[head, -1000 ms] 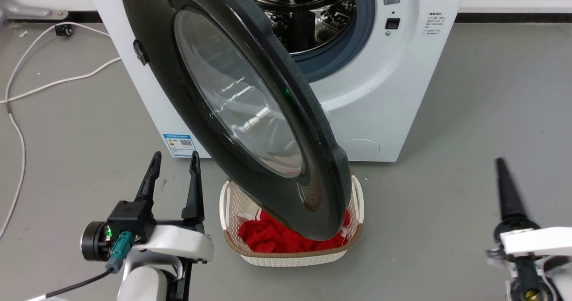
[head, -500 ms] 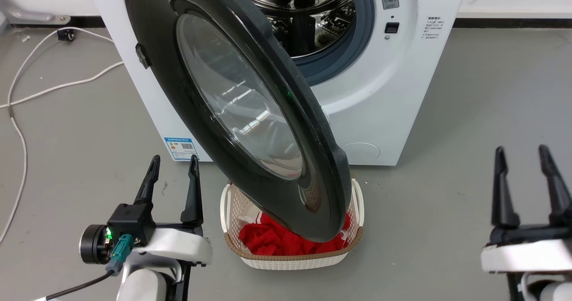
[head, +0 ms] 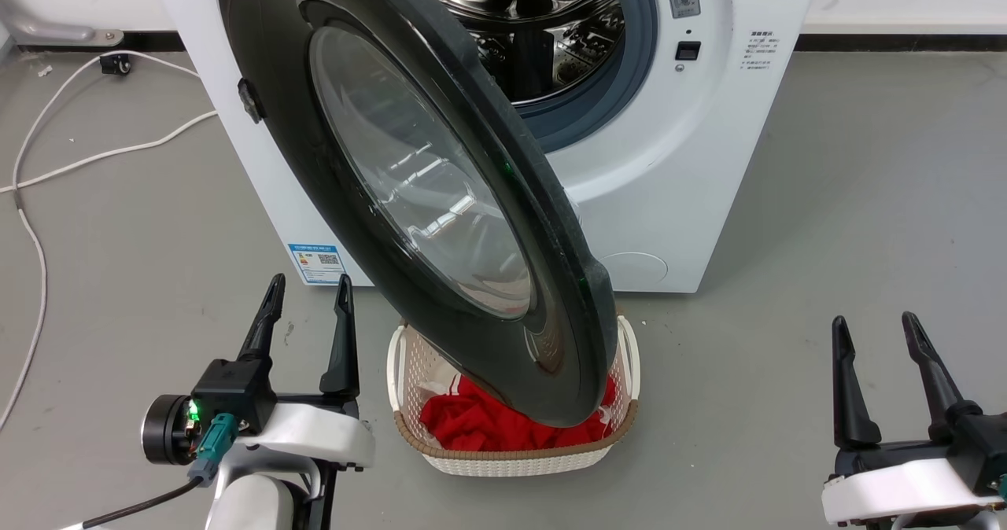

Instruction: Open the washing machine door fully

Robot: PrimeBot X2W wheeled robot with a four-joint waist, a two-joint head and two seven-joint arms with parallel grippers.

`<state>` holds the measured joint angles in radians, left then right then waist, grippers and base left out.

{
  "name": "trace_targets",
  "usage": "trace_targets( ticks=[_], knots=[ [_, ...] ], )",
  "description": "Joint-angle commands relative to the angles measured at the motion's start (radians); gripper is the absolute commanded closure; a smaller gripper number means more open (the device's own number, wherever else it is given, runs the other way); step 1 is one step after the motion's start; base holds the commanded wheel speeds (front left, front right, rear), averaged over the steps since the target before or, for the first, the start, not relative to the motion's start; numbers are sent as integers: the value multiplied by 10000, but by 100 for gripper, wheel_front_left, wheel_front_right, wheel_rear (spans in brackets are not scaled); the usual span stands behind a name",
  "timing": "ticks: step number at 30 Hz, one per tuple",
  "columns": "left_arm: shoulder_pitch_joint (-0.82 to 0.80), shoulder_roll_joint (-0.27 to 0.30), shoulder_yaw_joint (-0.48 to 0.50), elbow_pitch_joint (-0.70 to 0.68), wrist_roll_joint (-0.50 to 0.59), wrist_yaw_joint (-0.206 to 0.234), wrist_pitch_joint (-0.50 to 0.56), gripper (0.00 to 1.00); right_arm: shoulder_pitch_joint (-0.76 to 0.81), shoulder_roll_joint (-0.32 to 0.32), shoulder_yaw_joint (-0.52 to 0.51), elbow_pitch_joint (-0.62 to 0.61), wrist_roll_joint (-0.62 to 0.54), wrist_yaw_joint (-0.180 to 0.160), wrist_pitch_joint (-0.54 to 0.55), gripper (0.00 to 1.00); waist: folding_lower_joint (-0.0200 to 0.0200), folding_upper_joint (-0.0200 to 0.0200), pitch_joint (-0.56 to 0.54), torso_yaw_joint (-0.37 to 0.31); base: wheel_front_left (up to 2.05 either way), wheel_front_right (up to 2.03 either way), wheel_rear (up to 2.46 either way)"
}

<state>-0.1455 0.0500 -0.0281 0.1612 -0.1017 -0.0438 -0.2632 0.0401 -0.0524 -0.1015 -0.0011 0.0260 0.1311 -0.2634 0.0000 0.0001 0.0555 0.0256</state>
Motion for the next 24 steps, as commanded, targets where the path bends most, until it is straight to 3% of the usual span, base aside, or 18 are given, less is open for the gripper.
trace_targets(
  ticks=[1, 6, 7, 8, 9, 17, 24],
  knots=[
    [111, 5, -10, -8, 28, -14, -23, 0, -83, 38, 29, 27, 44, -7, -15, 0, 0, -1, -4, 3, 0, 0, 0],
    [113, 5, -29, 29, 6, -49, -23, 0, -159, 38, 38, 91, 116, -7, -16, 0, 0, -1, 6, 20, 0, 0, 0],
    [111, 5, -32, 36, -3, -52, -23, 49, -161, 38, 34, 96, 120, -7, -16, 0, 0, -1, 8, 22, 0, 0, 0],
    [107, 5, -34, 40, -4, -61, -23, 84, -171, 39, 24, 96, 140, -7, -16, 0, 0, -1, 12, 22, 0, 0, 0],
    [105, 5, -30, 44, -9, -61, -23, 100, -178, 39, 20, 101, 150, -7, -16, 0, 0, -1, 18, 23, 0, 0, 0],
    [-102, 4, -111, -358, -107, 26, -24, 100, -224, 40, 4, 175, 270, -7, -16, 0, 0, -1, 66, 30, 0, 0, 0],
    [-719, 7, -332, -2089, -184, 172, -23, 100, -210, 39, -15, 244, 352, -7, -18, 0, 0, -1, 77, 81, 0, 0, 0]
  ],
)
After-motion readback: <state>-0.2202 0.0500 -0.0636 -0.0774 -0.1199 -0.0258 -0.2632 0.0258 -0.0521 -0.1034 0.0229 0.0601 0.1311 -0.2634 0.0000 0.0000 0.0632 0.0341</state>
